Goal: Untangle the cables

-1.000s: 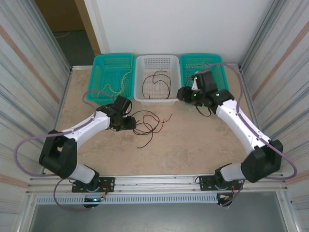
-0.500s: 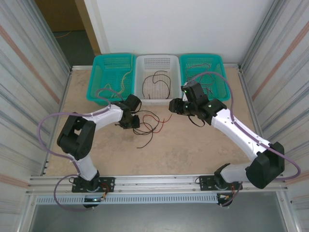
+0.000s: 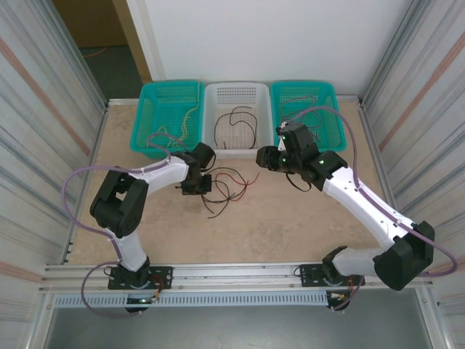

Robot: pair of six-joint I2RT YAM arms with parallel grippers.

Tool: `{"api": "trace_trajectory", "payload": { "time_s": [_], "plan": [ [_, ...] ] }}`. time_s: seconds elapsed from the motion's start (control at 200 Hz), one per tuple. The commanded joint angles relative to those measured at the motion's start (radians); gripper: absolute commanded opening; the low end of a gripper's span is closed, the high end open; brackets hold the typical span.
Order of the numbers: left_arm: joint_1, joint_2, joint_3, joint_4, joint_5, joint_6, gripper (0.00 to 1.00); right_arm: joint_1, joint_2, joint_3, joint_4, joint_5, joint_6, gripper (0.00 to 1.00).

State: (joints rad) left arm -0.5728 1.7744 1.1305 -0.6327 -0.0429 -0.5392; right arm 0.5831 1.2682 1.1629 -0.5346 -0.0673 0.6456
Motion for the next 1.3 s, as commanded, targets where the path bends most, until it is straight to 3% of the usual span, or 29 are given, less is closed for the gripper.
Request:
{"api": "trace_trajectory", "payload": {
  "time_s": [0.0,0.245,0.561,0.762,1.057,1.293],
  "plan": [
    [-0.057,-0.075,0.051,-0.078,-0.077,0.047,0.00,0.004,-0.019,0.034,0.012,0.011,0.000,0.43],
    [-0.122,-0.236,0.063,-0.106,-0.141,0.072,0.00,0.010,0.005,0.055,0.010,-0.031,-0.017,0.44],
    [-0.122,-0.501,0.063,0.022,0.041,0.144,0.00,0.033,0.071,0.109,-0.056,-0.057,-0.104,0.61],
    [-0.121,-0.594,0.115,0.020,0.133,0.181,0.00,0.041,0.063,0.110,-0.045,-0.074,-0.139,0.69],
    [-0.035,-0.657,0.124,0.052,0.257,0.140,0.00,0.041,0.049,0.112,-0.003,-0.166,-0.145,0.69],
    [0.012,-0.673,0.100,0.077,0.326,0.111,0.00,0.044,-0.013,0.110,0.011,-0.167,-0.144,0.68]
  ]
}}
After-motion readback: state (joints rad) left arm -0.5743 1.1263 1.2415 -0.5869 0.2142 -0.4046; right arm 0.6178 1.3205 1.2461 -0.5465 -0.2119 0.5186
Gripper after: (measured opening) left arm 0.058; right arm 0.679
